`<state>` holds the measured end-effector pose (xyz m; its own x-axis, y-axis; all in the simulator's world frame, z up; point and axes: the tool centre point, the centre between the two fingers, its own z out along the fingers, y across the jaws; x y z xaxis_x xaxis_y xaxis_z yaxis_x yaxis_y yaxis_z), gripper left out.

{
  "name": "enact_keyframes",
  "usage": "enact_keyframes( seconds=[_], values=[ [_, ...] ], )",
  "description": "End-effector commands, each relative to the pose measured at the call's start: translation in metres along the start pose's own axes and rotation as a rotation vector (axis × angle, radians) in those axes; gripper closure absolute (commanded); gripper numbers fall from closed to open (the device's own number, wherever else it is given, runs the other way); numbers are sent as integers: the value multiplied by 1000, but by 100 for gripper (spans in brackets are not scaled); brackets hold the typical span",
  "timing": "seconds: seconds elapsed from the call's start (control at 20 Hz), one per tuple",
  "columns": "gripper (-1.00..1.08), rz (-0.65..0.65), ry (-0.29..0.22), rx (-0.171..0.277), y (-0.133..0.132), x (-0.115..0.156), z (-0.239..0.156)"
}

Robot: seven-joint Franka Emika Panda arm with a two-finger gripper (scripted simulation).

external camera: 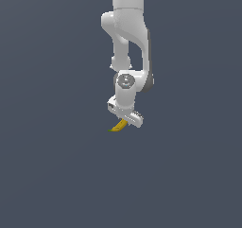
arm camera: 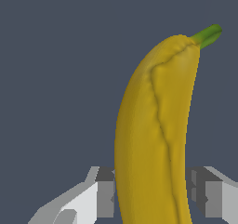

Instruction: Pick up the object and move it to a goal position.

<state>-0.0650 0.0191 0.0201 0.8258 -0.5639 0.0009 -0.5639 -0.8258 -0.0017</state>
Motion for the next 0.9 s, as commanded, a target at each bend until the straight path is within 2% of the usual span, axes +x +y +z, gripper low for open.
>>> enact_keyframes(
  seconds=[0.0, 0.4, 0.85],
  values=[
    [108, 0, 0, 0, -1, 1, -2],
    [108, 1, 1, 0, -16, 10, -26],
    [108, 1, 1, -2, -51, 32, -85]
  ],
)
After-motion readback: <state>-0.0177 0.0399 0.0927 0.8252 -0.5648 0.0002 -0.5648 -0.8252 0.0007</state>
